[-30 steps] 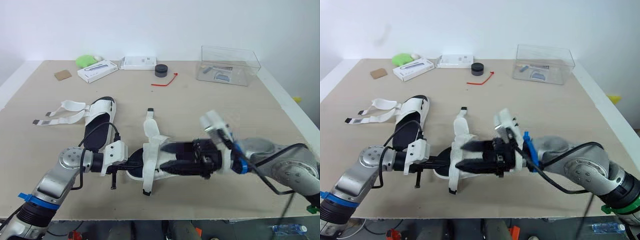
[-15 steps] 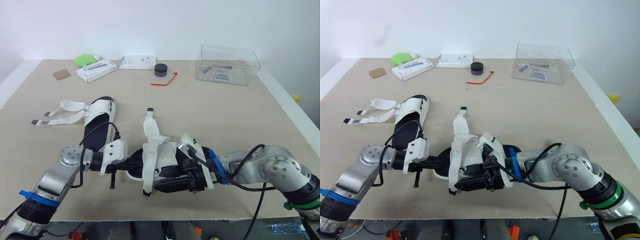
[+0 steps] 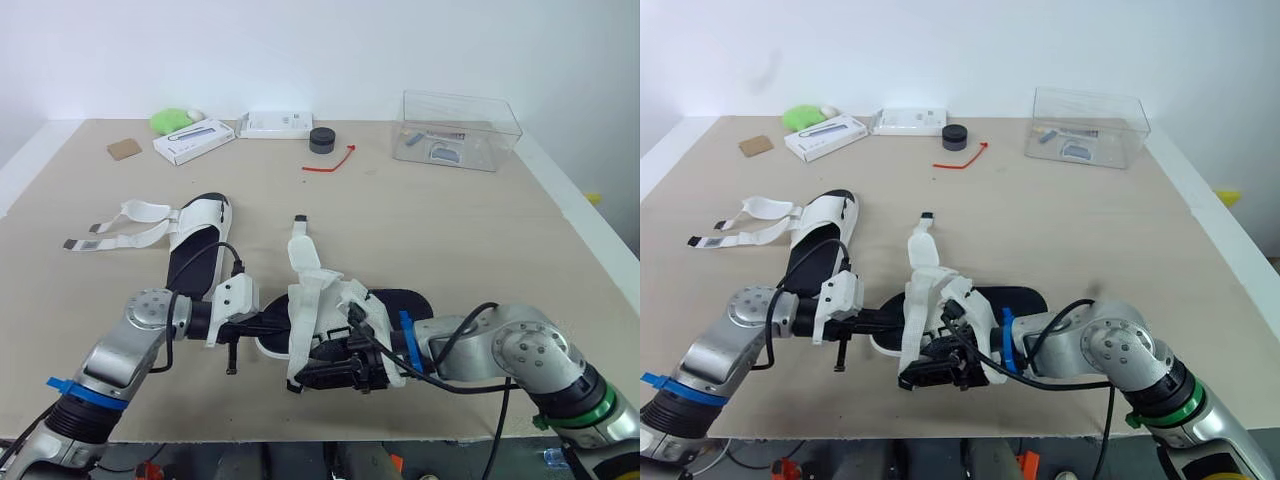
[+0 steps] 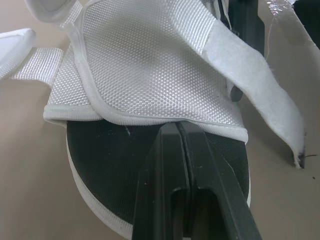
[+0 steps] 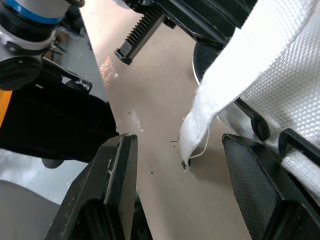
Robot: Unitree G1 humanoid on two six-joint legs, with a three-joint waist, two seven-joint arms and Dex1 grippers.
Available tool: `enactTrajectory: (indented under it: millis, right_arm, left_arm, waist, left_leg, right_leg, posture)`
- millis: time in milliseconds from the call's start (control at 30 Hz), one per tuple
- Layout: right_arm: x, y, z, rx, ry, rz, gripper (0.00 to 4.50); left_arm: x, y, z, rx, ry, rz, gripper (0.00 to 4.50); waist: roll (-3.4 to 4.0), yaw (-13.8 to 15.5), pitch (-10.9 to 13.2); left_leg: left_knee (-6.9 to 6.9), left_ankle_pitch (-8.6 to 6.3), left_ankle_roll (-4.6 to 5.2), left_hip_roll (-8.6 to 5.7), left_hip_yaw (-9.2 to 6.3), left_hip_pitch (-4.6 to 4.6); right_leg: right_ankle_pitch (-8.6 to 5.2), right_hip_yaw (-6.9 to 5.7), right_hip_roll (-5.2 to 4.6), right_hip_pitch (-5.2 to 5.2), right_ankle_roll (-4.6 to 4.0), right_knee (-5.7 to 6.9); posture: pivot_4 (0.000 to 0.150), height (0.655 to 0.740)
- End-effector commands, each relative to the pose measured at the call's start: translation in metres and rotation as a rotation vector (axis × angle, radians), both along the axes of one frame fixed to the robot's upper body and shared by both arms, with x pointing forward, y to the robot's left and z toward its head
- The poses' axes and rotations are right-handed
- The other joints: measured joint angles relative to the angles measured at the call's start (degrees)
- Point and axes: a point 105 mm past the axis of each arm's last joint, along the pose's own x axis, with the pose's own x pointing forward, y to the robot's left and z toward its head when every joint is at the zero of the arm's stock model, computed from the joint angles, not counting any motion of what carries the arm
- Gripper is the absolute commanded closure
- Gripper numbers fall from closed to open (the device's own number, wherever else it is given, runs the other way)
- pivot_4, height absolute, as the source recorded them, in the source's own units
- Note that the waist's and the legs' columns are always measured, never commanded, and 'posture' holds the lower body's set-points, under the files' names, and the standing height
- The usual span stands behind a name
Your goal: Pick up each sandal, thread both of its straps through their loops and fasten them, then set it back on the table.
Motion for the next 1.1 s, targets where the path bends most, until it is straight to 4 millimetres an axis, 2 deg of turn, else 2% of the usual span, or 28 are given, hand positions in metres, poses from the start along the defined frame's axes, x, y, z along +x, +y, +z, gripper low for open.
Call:
enactTrajectory:
  millis: [33, 233, 333, 467, 500, 600, 767, 900, 1100]
  right_arm:
    - [0.01, 0.001, 0.009, 0.029, -0.035, -0.079, 1.54]
    - [0.012, 0.005, 0.008, 0.039, -0.014, -0.128, 1.54]
    - [0.012, 0.006, 0.008, 0.05, 0.001, -0.134, 2.45]
    - [0.01, 0.004, 0.007, 0.056, 0.031, -0.131, 4.27]
    - [0.009, 0.003, 0.007, 0.058, 0.038, -0.126, 4.42]
    - [0.007, 0.001, 0.008, 0.07, 0.056, -0.115, 4.42]
    - [0.009, -0.008, 0.041, 0.199, 0.111, -0.071, 4.42]
    - [0.024, -0.023, 0.069, 0.228, 0.091, -0.052, 4.42]
    - [0.063, -0.042, 0.083, 0.183, 0.034, -0.125, 4.42]
  left_arm:
    - [-0.001, -0.005, 0.004, -0.011, -0.013, -0.019, 4.5]
    - [-0.001, -0.005, 0.002, -0.009, -0.01, -0.022, 4.5]
    - [0.0, -0.004, 0.001, -0.001, -0.014, -0.021, 4.5]
    - [0.003, -0.001, 0.0, 0.007, -0.023, -0.015, 4.5]
    - [0.004, 0.0, 0.0, 0.01, -0.027, -0.011, 4.5]
    - [0.01, 0.004, -0.001, 0.018, -0.04, 0.006, 4.5]
    - [0.014, 0.008, -0.006, 0.049, -0.068, -0.004, 4.5]
    - [0.017, 0.01, -0.009, 0.083, -0.102, -0.029, 4.5]
    - [0.021, 0.004, -0.005, 0.066, -0.126, -0.038, 4.5]
  waist:
    - [-0.03, 0.0, -0.02]
    - [-0.04, -0.02, -0.03]
    - [-0.05, -0.02, -0.03]
    - [-0.05, -0.02, -0.03]
    - [-0.05, -0.02, -0.03]
    - [-0.05, -0.02, -0.03]
    - [-0.06, -0.07, -0.03]
    - [-0.06, -0.04, -0.03]
    - [-0.11, -0.02, -0.07]
  left_leg:
    - [0.0, 0.0, 0.0, 0.0, -0.01, 0.0]
    - [0.0, 0.0, 0.0, 0.0, 0.0, 0.01]
    - [0.0, 0.0, 0.01, 0.01, 0.0, 0.01]
    - [0.0, 0.0, 0.01, 0.01, 0.0, -0.01]
    - [0.0, 0.0, 0.01, 0.01, 0.0, -0.01]
    - [0.0, -0.01, 0.02, 0.0, 0.0, -0.02]
    - [0.0, 0.0, 0.02, 0.0, 0.03, 0.0]
    - [0.0, 0.01, 0.04, -0.01, 0.03, 0.02]
    - [0.0, 0.01, 0.08, 0.0, 0.02, 0.01]
  right_leg:
    - [0.0, 0.0, 0.0, 0.0, 0.0, 0.0]
    - [0.01, 0.01, 0.02, 0.0, 0.01, 0.0]
    - [0.01, 0.01, 0.02, 0.0, 0.01, 0.0]
    - [0.01, 0.01, 0.03, 0.0, 0.01, -0.01]
    - [0.0, 0.01, 0.03, 0.0, 0.02, -0.02]
    - [0.0, 0.0, 0.03, 0.0, 0.02, -0.02]
    - [0.01, 0.03, 0.05, 0.01, 0.04, -0.02]
    - [0.02, 0.03, 0.1, 0.02, 0.04, -0.02]
    - [0.04, 0.02, 0.07, 0.03, 0.02, -0.03]
  posture:
    - [0.15, 0.74]
    - [0.15, 0.74]
    - [0.15, 0.74]
    - [0.15, 0.74]
    - [0.15, 0.74]
    - [0.15, 0.74]
    - [0.15, 0.74]
    - [0.15, 0.74]
    - [0.15, 0.74]
